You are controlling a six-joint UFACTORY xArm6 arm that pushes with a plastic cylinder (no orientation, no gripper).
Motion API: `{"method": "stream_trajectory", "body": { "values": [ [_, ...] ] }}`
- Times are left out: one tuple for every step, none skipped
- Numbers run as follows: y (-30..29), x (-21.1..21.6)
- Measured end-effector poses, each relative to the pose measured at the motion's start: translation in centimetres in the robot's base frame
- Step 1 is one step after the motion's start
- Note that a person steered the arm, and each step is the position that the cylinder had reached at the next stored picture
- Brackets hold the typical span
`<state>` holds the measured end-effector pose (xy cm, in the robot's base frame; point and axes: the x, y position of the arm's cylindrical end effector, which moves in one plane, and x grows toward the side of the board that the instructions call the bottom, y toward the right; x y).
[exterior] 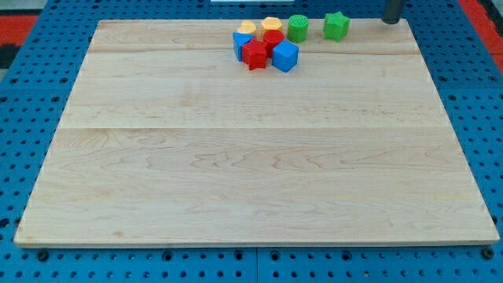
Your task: Push the green circle and green star into the group of blocks
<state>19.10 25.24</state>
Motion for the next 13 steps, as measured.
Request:
{"method": "stream_trajectory", "body": {
  "values": [
    [-1.5,0.0],
    [-3.7,0.0],
    [-4.2,0.1],
    [-7.8,0.1],
    [-7.8,0.4],
    [-9.8,1.5],
    [-12.6,2.9],
    [-13.7,5.3],
    [-13.7,7.4],
    [-9.5,7.6],
    [-4.0,6.2],
    [-6.2,0.4],
    [-8.4,0.1]
  ]
}}
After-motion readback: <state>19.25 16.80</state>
